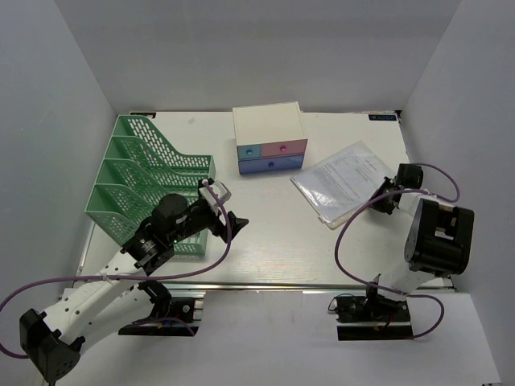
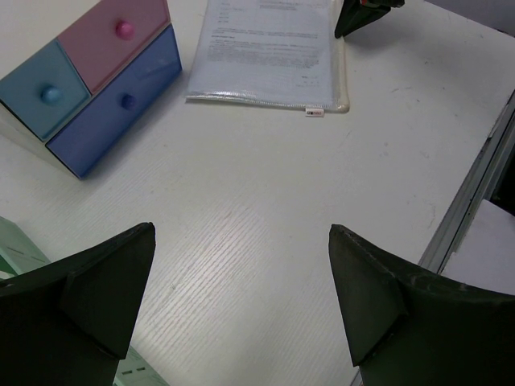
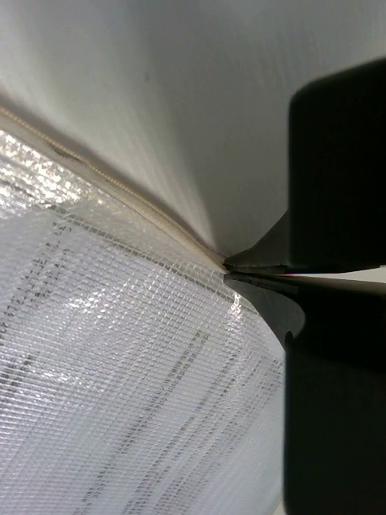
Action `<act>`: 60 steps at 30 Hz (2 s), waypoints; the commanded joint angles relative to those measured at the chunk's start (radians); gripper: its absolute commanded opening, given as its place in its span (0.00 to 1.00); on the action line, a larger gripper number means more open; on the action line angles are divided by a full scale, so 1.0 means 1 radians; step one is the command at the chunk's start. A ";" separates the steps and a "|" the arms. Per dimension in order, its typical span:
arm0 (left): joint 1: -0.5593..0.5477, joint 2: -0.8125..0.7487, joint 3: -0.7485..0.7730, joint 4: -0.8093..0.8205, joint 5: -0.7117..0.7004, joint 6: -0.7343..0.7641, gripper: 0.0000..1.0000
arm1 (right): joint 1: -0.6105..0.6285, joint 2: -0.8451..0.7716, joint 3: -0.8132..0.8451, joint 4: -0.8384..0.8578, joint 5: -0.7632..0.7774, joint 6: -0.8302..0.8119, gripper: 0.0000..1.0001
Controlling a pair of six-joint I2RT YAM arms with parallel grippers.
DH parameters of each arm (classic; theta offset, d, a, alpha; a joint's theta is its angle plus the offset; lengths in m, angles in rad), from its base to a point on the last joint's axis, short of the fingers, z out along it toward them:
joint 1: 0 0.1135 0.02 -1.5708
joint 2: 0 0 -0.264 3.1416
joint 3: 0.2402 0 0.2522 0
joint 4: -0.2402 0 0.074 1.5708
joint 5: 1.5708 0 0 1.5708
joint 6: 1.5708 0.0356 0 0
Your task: Organize the desk
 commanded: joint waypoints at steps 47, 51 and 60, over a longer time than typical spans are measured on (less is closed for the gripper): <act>-0.021 0.736 0.019 1.007 0.376 -0.796 0.98 | -0.007 -0.688 0.494 -0.607 -0.614 -0.835 0.00; -0.021 0.816 0.059 1.093 0.342 -0.865 0.98 | -0.007 -0.683 0.538 -0.618 -0.710 -0.823 0.00; -0.032 1.098 0.202 1.440 0.293 -1.059 0.98 | -0.006 -0.676 0.673 -0.644 -0.903 -0.773 0.00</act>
